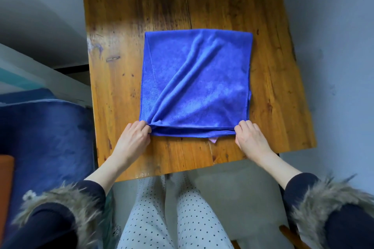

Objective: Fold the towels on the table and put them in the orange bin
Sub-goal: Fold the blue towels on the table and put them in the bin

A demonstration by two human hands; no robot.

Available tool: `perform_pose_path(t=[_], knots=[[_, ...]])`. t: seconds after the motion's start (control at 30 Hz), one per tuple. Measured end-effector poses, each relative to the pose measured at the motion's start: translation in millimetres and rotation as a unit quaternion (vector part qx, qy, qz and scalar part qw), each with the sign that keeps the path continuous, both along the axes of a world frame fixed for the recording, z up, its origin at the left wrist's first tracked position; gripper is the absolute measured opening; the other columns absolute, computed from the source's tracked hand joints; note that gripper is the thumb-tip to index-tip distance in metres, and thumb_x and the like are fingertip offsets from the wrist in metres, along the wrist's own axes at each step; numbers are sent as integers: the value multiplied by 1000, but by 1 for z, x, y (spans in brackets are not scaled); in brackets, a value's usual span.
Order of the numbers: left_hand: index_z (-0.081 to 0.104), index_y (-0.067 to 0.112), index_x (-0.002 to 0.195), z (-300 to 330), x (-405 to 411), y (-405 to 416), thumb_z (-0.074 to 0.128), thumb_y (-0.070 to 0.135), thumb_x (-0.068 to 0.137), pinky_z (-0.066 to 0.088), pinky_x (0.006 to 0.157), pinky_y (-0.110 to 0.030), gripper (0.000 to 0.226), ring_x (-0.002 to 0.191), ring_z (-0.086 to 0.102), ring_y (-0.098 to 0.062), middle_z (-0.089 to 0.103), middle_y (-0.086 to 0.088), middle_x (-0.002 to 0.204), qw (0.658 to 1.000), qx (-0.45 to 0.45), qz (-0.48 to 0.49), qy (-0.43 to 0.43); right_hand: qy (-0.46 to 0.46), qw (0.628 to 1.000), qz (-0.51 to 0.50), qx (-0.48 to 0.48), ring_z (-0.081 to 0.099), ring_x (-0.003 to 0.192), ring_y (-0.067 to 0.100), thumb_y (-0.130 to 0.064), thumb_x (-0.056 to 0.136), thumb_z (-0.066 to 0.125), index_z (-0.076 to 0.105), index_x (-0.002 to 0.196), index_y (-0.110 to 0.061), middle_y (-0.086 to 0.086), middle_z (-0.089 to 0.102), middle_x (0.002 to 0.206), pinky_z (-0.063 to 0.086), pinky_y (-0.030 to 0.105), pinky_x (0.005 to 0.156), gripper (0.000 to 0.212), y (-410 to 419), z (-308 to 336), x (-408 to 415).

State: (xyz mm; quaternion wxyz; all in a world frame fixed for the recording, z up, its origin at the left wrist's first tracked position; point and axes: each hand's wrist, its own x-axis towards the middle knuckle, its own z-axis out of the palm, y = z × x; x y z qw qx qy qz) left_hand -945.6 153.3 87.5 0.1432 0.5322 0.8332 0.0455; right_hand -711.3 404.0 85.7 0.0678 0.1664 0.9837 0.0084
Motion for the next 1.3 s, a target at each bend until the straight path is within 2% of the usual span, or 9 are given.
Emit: perform_pose_path(t=[0.1, 0.2, 0.3, 0.43, 0.7, 0.83, 0.97, 1.13, 1.3], knots=[[58, 2, 84, 20, -8, 9, 62, -2, 79, 41, 64, -35, 7, 71, 51, -25, 55, -10, 80, 978, 95, 158, -92, 91, 982, -106, -126, 50, 58, 31, 7, 61, 71, 51, 67, -2, 13, 49, 64, 46, 38, 53, 22, 7, 25, -7], [56, 6, 84, 57, -25, 34, 60, -2, 79, 35, 65, -15, 10, 69, 46, -14, 50, -3, 80, 944, 199, 230, -125, 196, 941, -201, -191, 45, 66, 25, 3, 73, 63, 45, 74, -9, 8, 47, 73, 36, 26, 57, 22, 22, 57, -24], [64, 5, 92, 107, -51, 61, 58, 3, 83, 36, 66, -12, 11, 74, 47, -12, 49, -1, 83, 960, 197, 173, -96, 253, 919, -223, -202, 47, 71, 16, 0, 81, 60, 53, 83, -10, 6, 51, 84, 34, 18, 59, 13, 43, 101, -39], [65, 1, 97, 175, -86, 77, 55, 3, 84, 40, 72, -30, 17, 81, 49, -22, 47, -5, 86, 979, 171, 107, -10, 286, 947, -98, -112, 52, 72, 21, 11, 73, 66, 68, 88, 4, 15, 55, 82, 44, 27, 65, 17, 62, 166, -51], [64, 0, 95, 279, -102, 83, 48, -3, 80, 44, 76, -33, 22, 87, 53, -30, 54, -14, 91, 965, 226, 102, 88, 313, 950, -4, 4, 61, 71, 31, 19, 64, 67, 64, 77, 3, 17, 57, 77, 58, 38, 62, 21, 74, 254, -73], [66, 1, 92, 310, -102, 76, 54, 4, 80, 40, 77, -27, 17, 87, 53, -27, 55, -11, 89, 947, 279, 117, 109, 339, 940, -12, 24, 61, 67, 30, 20, 58, 70, 63, 72, 2, 14, 57, 73, 52, 30, 61, 24, 75, 280, -78], [67, -3, 93, 339, -103, 66, 56, 6, 83, 45, 75, -33, 17, 81, 56, -29, 58, -14, 88, 932, 319, 115, 129, 373, 928, -11, 2, 60, 71, 31, 19, 65, 64, 64, 76, 4, 14, 59, 76, 38, 22, 72, 19, 80, 306, -86], [68, -2, 80, 364, -113, 51, 59, 8, 85, 40, 64, -28, 15, 64, 52, -27, 55, -8, 79, 925, 336, 104, 140, 445, 891, -34, -87, 52, 72, 10, 16, 77, 59, 67, 81, 4, 13, 60, 81, 34, 1, 71, 15, 75, 336, -96], [70, 2, 79, 374, -129, 40, 64, 8, 84, 37, 63, -25, 10, 60, 50, -18, 53, 1, 80, 933, 329, 45, 137, 461, 859, -89, -205, 57, 75, 9, 0, 81, 68, 73, 83, -8, 0, 63, 82, 41, 10, 68, 10, 78, 349, -94]])
